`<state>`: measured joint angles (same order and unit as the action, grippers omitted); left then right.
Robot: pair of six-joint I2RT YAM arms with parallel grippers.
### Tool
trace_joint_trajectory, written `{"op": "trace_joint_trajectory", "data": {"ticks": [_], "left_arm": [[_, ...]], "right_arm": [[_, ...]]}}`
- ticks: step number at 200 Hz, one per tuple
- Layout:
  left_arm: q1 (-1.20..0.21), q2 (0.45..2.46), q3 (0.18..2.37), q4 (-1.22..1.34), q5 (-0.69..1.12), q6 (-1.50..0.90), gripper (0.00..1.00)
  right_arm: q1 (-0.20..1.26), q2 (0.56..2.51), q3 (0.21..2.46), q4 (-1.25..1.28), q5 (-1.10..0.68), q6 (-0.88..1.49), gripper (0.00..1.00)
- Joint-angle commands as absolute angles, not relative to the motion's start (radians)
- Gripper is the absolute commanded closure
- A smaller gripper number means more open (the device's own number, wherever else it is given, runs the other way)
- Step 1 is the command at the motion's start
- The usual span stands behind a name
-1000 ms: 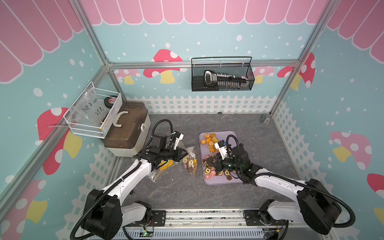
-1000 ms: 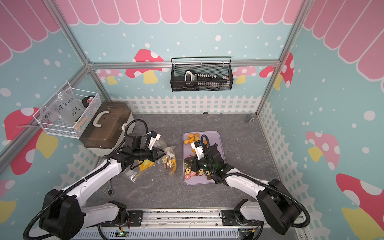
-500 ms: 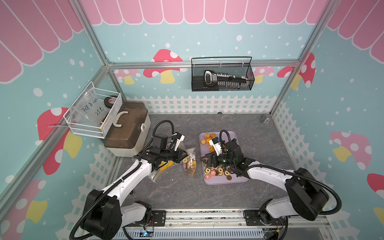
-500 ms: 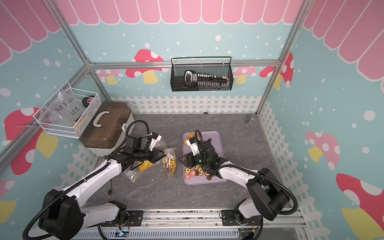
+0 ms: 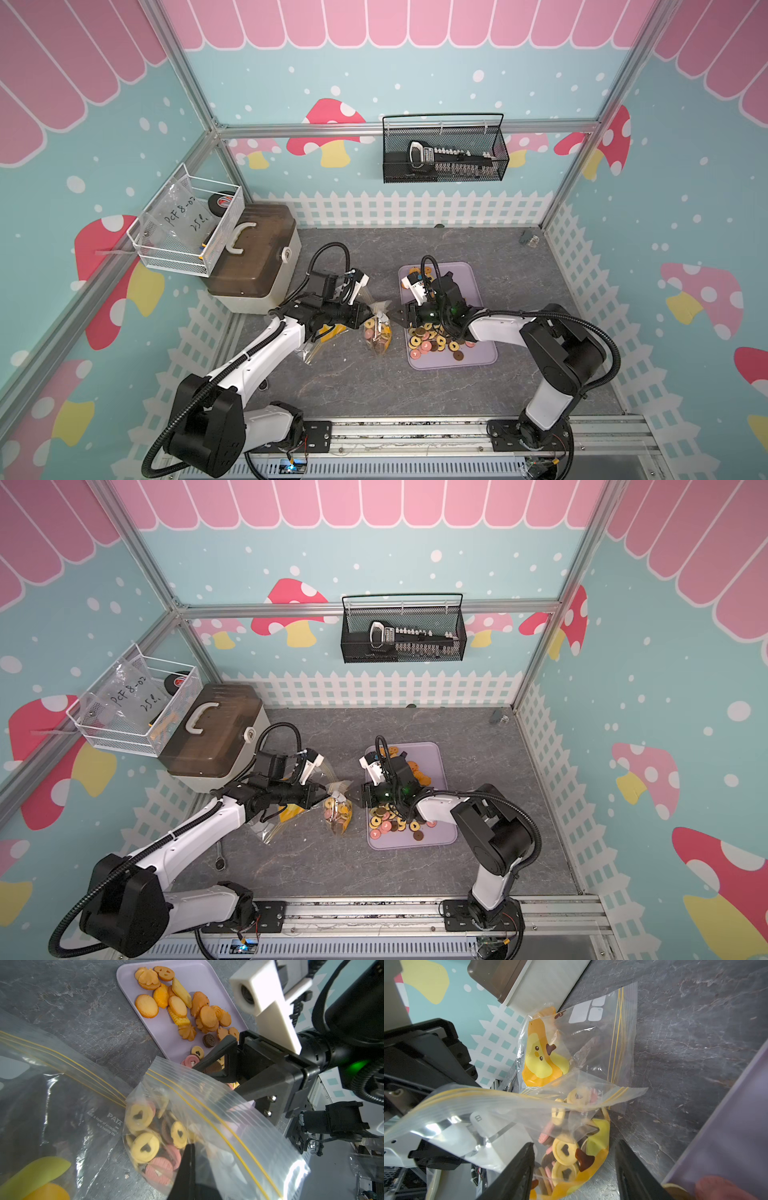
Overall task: Pour cookies out of the ziploc bag
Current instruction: Open the ziploc bag at the center of the board.
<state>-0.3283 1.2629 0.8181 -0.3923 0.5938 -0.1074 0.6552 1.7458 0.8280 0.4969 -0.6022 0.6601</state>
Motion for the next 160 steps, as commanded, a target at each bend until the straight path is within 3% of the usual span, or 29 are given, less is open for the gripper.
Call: {"op": "trace_joint_trajectory", "data": {"ticks": [1,63,84,112,128,137,160], "left_arm": [[-0.321,1.27,0.848,-0.402,0.591,-0.09,1.0],[-0.312,1.255,0.824,-0.353,0.63,-0.106,1.0],[-0.31,1.256,0.821,-0.346,0.64,-0.11,1.0],[-0.308,1.26,0.819,-0.335,0.663,-0.11,1.0],[-0.308,1.261,0.818,-0.33,0.671,-0.114,1.0],[-0.308,1.262,0.816,-0.33,0.67,-0.115,1.0],[-0.304,1.259,0.813,-0.33,0.656,-0.117,1.0]], "right_arm": [[0.678,1.754,0.847,0.546,-0.637,0.669,0.34],[0.735,1.831,0.905,0.56,-0.639,0.693,0.34],[0.741,1.842,0.92,0.565,-0.621,0.705,0.38],[0.742,1.873,0.943,0.579,-0.63,0.73,0.59],[0.742,1.891,0.945,0.631,-0.648,0.761,0.81],[0.742,1.891,0.951,0.648,-0.661,0.78,1.0],[0.743,1.926,0.937,0.691,-0.664,0.814,1.0]]}}
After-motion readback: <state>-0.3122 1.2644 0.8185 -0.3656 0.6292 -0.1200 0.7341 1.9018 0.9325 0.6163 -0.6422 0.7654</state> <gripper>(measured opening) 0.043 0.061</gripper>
